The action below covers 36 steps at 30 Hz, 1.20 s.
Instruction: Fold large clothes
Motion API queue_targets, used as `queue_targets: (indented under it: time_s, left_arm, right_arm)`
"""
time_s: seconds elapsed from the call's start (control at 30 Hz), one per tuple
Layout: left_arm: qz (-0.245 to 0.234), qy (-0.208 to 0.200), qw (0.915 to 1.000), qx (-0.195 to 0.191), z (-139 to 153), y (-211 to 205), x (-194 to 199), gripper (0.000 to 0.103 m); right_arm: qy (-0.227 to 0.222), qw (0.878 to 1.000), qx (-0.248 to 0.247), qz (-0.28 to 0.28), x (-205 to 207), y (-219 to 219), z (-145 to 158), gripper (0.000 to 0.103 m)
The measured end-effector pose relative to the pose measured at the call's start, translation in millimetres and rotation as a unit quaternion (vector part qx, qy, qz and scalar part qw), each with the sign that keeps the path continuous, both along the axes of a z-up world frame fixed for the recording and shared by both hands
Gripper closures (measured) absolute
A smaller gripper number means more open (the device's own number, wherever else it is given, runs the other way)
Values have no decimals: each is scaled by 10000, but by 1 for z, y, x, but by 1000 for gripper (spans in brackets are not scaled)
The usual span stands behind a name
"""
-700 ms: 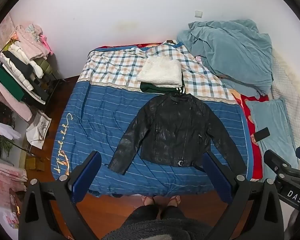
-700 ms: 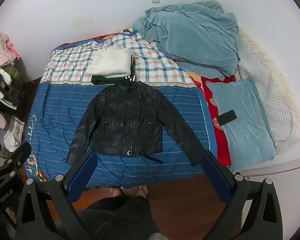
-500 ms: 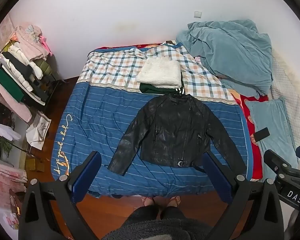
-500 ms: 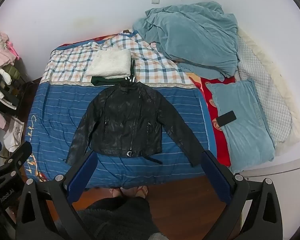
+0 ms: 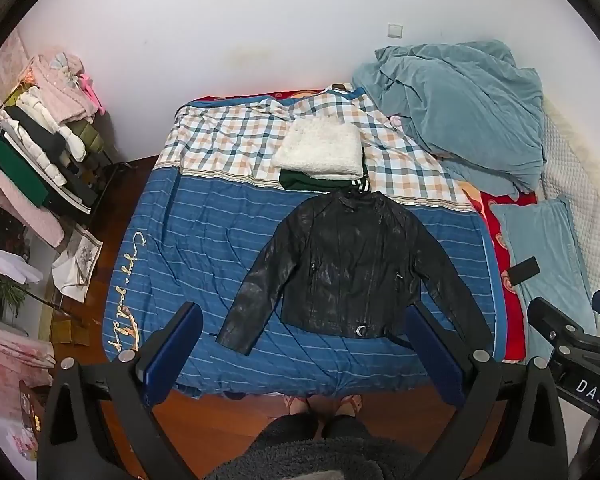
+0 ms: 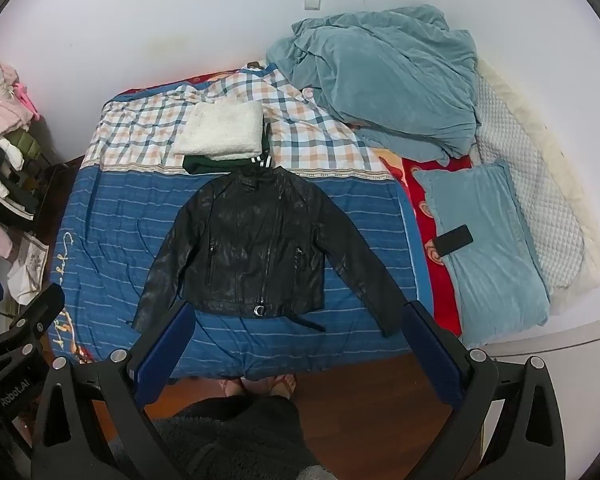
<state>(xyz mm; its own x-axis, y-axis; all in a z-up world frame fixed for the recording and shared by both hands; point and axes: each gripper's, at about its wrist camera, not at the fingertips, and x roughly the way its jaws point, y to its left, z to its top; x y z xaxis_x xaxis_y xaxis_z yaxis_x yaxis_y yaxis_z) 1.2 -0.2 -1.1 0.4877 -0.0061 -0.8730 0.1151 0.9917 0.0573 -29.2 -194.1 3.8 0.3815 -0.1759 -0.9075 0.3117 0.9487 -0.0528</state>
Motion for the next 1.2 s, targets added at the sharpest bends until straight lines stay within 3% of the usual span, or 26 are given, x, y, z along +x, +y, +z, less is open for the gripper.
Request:
queue_targets:
  time_s: [1.2]
  left_arm:
    - [0,-15,10000,-28,11,-5,13,0]
  right_arm:
    - [-23,10000,-18,-3,2,0,6,0]
